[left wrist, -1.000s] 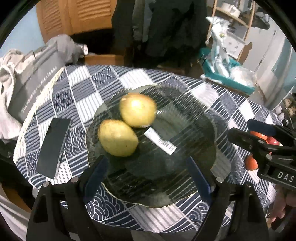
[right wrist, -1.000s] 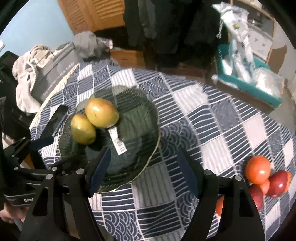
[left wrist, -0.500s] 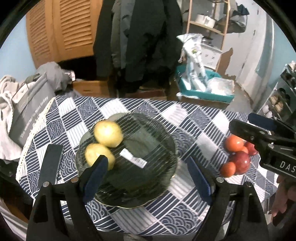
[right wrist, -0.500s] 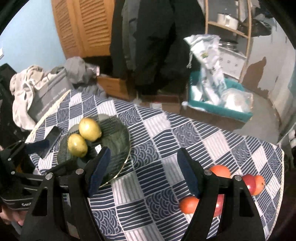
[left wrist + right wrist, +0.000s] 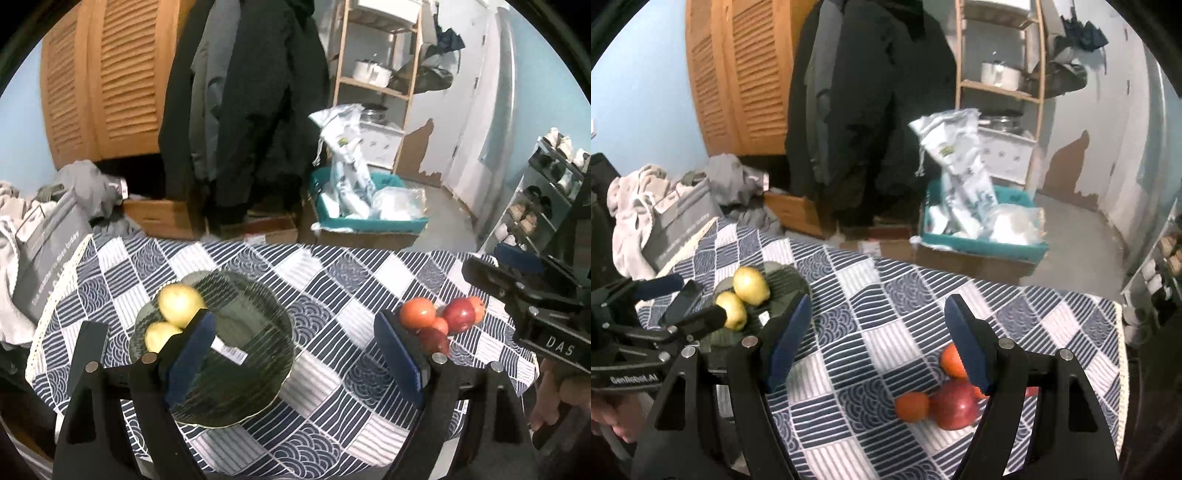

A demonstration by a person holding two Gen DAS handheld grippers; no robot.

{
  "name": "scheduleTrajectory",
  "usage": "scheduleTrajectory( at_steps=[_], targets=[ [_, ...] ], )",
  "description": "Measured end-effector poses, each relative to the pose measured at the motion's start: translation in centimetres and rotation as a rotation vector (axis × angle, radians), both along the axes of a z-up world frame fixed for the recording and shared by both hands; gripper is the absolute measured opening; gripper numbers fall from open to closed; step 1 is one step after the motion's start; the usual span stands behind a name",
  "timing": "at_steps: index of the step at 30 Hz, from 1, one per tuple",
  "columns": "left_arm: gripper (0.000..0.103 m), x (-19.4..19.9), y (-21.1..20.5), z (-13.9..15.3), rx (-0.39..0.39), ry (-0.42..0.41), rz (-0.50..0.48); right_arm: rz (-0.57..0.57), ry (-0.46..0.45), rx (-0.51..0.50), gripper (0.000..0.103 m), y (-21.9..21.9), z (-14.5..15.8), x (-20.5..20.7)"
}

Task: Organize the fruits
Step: 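Move both grippers back toward the apples and oranges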

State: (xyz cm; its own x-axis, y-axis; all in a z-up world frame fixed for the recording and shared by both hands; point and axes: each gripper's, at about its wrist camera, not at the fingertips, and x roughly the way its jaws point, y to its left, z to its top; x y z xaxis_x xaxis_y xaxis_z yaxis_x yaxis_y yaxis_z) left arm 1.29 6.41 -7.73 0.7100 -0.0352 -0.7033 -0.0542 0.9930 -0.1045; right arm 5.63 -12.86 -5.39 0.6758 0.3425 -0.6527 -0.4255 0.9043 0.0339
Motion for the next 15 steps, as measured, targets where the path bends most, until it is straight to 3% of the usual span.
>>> scheduleTrajectory(
  at_steps=[15],
  targets=[
    [0.091, 0.2, -4.2, 2.2, 0.053, -0.087, -0.071, -0.046, -0.056, 0.017, 0.081, -5.1, 2.1, -1.9]
  ],
)
